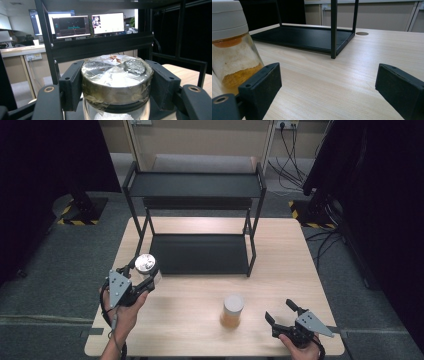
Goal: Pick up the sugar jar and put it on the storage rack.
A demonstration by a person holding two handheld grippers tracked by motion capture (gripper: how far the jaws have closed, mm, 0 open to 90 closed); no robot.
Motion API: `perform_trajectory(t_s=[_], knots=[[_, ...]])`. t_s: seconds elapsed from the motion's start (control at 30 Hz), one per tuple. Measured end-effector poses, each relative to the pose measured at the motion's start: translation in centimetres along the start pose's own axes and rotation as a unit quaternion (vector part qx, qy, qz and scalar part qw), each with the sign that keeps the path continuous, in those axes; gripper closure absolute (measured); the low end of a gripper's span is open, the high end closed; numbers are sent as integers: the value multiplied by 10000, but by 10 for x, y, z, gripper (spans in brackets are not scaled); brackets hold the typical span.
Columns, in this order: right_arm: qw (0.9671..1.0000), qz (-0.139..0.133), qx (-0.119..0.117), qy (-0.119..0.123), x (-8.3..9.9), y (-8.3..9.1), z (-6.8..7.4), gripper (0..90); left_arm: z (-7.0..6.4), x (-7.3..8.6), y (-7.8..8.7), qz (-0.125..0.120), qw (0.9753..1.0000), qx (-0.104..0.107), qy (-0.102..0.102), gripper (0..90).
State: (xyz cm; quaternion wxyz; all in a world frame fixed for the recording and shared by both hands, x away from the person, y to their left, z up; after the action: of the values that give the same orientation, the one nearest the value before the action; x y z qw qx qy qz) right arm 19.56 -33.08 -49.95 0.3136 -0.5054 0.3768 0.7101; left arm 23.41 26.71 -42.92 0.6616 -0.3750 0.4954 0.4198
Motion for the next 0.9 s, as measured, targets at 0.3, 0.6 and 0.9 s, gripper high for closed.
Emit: perform_trajectory(t_s=[0.3,0.6,0.9], knots=[[10000,-2,2,12,0,0,0,70,3,-13,-6,-97,9999,-31,-80,348],[10000,0,5,15,0,0,0,70,8,-22,-11,-180,9997,-128,-86,348],[10000,-5,4,0,0,0,0,70,12,-30,-16,-241,9995,-205,-98,348]])
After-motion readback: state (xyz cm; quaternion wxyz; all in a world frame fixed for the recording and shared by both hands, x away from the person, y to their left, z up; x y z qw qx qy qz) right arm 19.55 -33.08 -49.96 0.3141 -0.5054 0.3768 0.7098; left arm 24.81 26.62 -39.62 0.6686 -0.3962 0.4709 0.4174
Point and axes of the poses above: each handheld gripper's, and its own axes: y roughly backward along the jaws, x roughly out of its underside, z roughly to its left, the point moved 3 cm from there along -y, roughly forward along the jaws, and after that the axes turned 9 degrees about -y, right-handed, at the moved point
